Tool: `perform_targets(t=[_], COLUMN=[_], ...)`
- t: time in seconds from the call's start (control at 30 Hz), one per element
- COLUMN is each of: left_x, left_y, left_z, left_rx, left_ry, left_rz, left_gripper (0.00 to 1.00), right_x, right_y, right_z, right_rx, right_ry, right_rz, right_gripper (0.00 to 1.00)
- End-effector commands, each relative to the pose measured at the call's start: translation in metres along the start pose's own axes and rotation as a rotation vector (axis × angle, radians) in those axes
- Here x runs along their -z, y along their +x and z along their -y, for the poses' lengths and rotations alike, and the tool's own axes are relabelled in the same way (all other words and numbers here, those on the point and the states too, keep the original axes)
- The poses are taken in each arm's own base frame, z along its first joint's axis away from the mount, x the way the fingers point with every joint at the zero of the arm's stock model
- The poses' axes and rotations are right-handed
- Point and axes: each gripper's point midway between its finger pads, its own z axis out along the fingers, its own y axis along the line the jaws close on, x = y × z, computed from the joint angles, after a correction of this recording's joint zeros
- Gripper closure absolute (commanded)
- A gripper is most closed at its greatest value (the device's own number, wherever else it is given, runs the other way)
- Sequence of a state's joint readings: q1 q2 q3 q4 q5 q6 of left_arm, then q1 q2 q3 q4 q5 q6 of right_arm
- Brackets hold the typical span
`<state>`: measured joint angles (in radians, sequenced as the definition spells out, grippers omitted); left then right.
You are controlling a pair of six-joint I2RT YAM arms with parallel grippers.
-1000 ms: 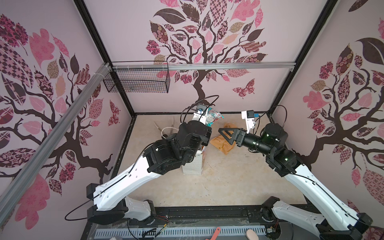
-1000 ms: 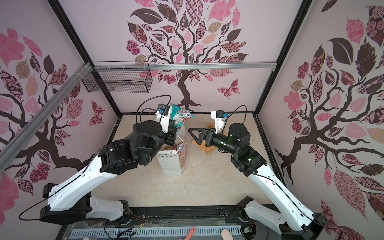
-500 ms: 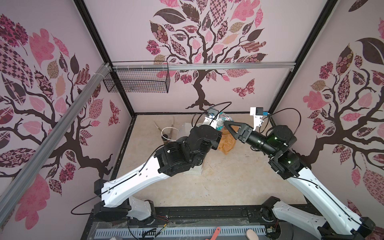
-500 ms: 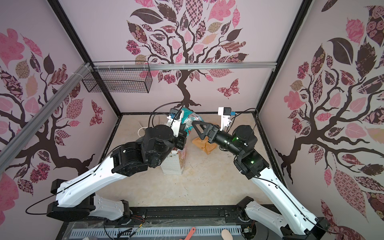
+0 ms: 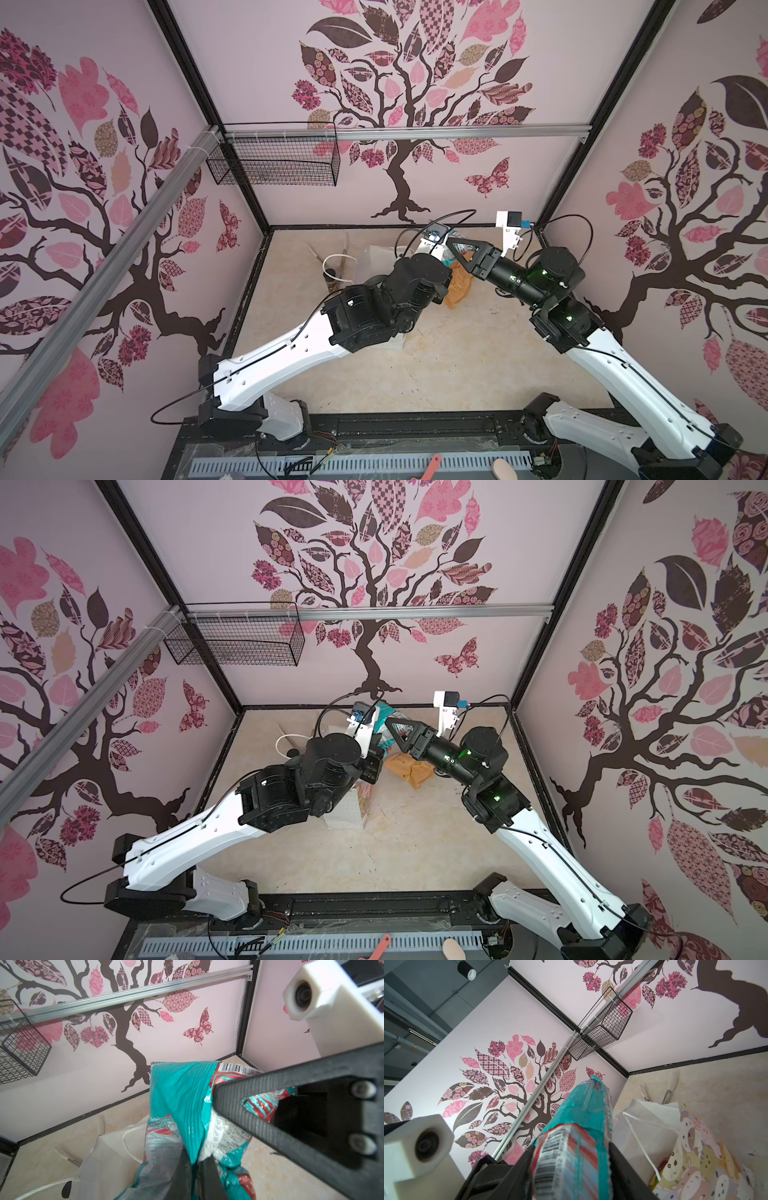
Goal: Take the snacks out of the paper bag
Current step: 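Grasp the raised teal pack with the right gripper from the left gripper, then carry the teal pack beside the tan wrapper with the right gripper and release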
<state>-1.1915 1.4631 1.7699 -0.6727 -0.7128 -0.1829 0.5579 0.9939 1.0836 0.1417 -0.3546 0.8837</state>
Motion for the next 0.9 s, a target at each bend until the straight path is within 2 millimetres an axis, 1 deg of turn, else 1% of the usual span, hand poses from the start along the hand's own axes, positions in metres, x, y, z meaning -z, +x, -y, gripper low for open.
perform_targets(t=[0.0,0.17,0.27,0.3,0.43,0.53,0.6,0.7,0.8,0.83,0.87], left_x=[-0.001,0.000,0.001,0.003,0.008,0.014,0.019,0.028,0.037,0.040,0.044], left_y=[-0.001,0.000,-0.001,-0.003,-0.006,-0.008,-0.009,-0.008,-0.007,-0.005,-0.004], left_z=[0.005,0.006,0.005,0.005,0.001,-0.003,-0.006,-0.006,-0.001,0.001,0.004], left_rx=[0.013,0.010,0.015,0.019,0.032,0.034,0.034,0.026,0.007,0.000,-0.004], left_ry=[0.019,0.027,0.033,0.040,0.046,0.049,0.056,0.101,0.171,0.197,0.227], left_rz=[0.024,0.025,0.037,0.045,0.066,0.076,0.081,0.088,0.092,0.091,0.092], left_gripper=[1.00,1.00,0.80,0.71,0.47,0.32,0.25,0.16,0.04,0.01,0.01], right_x=[0.000,-0.004,-0.006,-0.008,-0.012,-0.015,-0.017,-0.017,-0.011,-0.008,-0.005], right_y=[-0.005,-0.002,-0.001,0.000,0.000,-0.004,-0.008,-0.021,-0.042,-0.050,-0.057], right_z=[-0.013,-0.009,-0.006,-0.004,0.004,0.011,0.019,0.034,0.057,0.067,0.077], right_rx=[0.020,0.009,0.006,0.005,0.014,0.034,0.033,0.009,-0.001,-0.003,-0.009], right_ry=[-0.051,-0.050,-0.048,-0.044,-0.022,0.005,0.020,0.029,0.066,0.085,0.103], right_rz=[0.016,0.007,0.005,0.004,0.007,0.018,0.021,0.032,0.068,0.083,0.098], right_gripper=[0.54,0.66,0.77,0.80,0.88,0.90,0.90,0.91,0.91,0.92,0.92])
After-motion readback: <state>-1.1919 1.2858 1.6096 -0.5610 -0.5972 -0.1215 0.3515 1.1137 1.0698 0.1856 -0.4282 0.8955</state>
